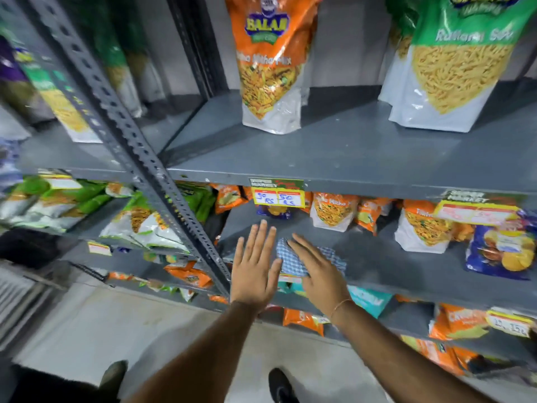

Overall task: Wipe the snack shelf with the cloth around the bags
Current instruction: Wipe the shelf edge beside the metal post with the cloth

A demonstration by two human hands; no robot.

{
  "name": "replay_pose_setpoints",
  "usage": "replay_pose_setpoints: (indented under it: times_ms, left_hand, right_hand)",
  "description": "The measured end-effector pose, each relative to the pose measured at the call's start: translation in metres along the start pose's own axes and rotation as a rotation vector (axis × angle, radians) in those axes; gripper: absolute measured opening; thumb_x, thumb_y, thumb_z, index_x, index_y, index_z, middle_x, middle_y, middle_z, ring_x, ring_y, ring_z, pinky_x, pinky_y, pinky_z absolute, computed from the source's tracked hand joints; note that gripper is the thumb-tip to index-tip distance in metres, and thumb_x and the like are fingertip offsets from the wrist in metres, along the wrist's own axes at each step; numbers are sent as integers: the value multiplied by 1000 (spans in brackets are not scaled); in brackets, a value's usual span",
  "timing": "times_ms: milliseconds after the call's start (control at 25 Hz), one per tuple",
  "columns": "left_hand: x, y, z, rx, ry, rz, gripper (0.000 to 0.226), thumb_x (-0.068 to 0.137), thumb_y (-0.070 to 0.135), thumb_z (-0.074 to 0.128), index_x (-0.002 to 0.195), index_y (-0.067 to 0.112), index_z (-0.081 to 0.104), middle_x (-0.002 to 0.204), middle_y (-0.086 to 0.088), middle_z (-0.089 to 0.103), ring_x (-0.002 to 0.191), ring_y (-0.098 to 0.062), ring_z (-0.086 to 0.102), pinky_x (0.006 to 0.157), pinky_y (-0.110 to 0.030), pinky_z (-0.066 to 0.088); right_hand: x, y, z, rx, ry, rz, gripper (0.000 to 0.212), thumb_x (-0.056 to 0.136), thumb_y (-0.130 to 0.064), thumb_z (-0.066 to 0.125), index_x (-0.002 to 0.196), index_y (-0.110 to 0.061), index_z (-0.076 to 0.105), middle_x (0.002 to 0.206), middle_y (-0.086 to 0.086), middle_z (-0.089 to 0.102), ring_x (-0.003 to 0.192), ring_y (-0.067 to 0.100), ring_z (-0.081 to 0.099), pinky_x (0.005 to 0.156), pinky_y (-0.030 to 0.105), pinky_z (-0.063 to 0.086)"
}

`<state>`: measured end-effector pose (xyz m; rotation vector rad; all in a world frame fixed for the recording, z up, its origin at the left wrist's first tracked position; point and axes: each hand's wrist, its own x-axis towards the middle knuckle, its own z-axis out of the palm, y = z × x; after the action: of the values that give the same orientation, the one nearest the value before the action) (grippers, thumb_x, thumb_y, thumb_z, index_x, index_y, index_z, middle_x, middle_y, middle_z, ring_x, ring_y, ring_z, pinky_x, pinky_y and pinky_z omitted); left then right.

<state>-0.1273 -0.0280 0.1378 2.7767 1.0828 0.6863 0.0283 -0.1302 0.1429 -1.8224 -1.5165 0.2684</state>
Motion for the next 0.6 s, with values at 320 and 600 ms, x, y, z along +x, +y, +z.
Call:
replay_pose_setpoints:
  times_ms: [320, 600]
  left_hand:
    - [90, -57, -159, 117, 598, -46, 98, 85, 26, 68, 166, 22, 13, 174, -8, 4, 163, -27, 3, 131, -50, 0]
    - [175, -126, -193, 116, 678, 17, 64, 106, 40, 30, 165, 18, 18, 174, -11, 6, 163, -23, -1, 131, -53, 15]
  right_hand:
    - [76, -195, -95, 280, 301, -440, 72, 76, 22, 48, 143, -5, 49, 153, 6, 46, 147, 17, 37, 120, 39, 31]
    - [307, -239, -69, 218, 452, -209, 61, 78, 8, 48, 133, -15, 59, 128, 5, 68, 118, 20, 63, 104, 29, 47]
